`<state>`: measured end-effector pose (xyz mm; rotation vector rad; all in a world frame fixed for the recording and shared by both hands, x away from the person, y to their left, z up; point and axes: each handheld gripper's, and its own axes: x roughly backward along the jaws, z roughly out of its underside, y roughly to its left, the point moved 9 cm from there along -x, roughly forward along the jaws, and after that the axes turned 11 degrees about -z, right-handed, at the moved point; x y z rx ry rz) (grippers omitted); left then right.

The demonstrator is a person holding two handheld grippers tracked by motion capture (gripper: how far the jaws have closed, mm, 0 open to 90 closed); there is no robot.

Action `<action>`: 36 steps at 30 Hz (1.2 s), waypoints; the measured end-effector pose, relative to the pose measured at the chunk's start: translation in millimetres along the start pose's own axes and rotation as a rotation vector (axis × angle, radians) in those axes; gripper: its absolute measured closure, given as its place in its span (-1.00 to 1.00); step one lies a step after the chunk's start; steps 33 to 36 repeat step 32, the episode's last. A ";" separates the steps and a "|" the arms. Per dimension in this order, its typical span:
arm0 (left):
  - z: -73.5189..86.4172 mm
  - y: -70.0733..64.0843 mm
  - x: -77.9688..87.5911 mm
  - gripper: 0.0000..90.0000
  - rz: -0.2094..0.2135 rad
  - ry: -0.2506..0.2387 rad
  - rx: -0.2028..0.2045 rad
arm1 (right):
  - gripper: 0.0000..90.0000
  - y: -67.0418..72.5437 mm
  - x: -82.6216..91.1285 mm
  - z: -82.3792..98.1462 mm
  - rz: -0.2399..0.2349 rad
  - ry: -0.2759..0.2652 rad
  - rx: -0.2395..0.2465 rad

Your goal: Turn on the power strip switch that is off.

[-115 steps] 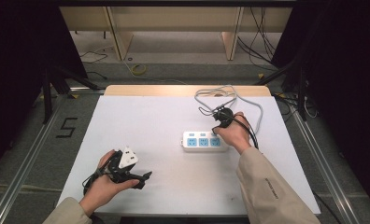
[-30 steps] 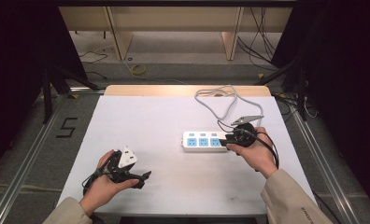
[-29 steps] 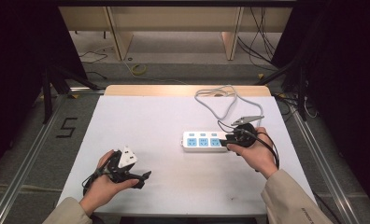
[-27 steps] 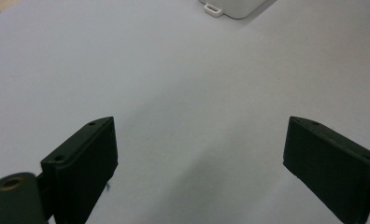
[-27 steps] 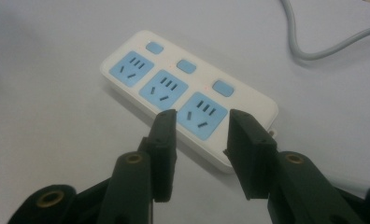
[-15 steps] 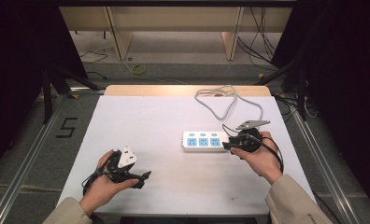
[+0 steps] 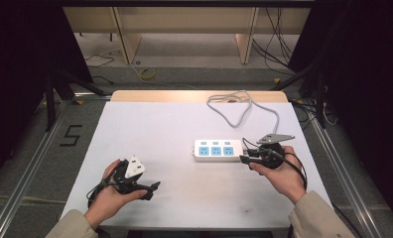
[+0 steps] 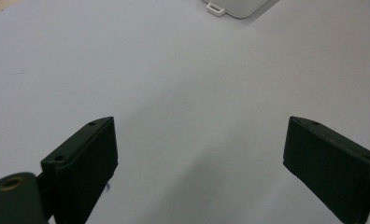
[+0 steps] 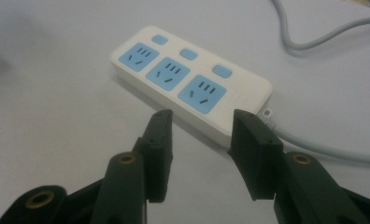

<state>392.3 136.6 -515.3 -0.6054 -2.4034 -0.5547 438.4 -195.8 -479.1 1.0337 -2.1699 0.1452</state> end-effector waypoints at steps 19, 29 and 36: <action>0.6 0.3 0.3 -0.78 0.000 0.002 0.005 | 0.12 4.6 10.2 22.8 -0.018 -0.050 0.017; -0.1 -1.5 0.4 -0.78 0.006 -0.002 0.003 | -0.11 12.3 18.1 38.7 -0.053 -0.119 0.023; -0.5 -2.3 0.3 -0.78 0.009 -0.002 0.004 | -0.14 12.6 19.1 39.0 -0.054 -0.129 0.021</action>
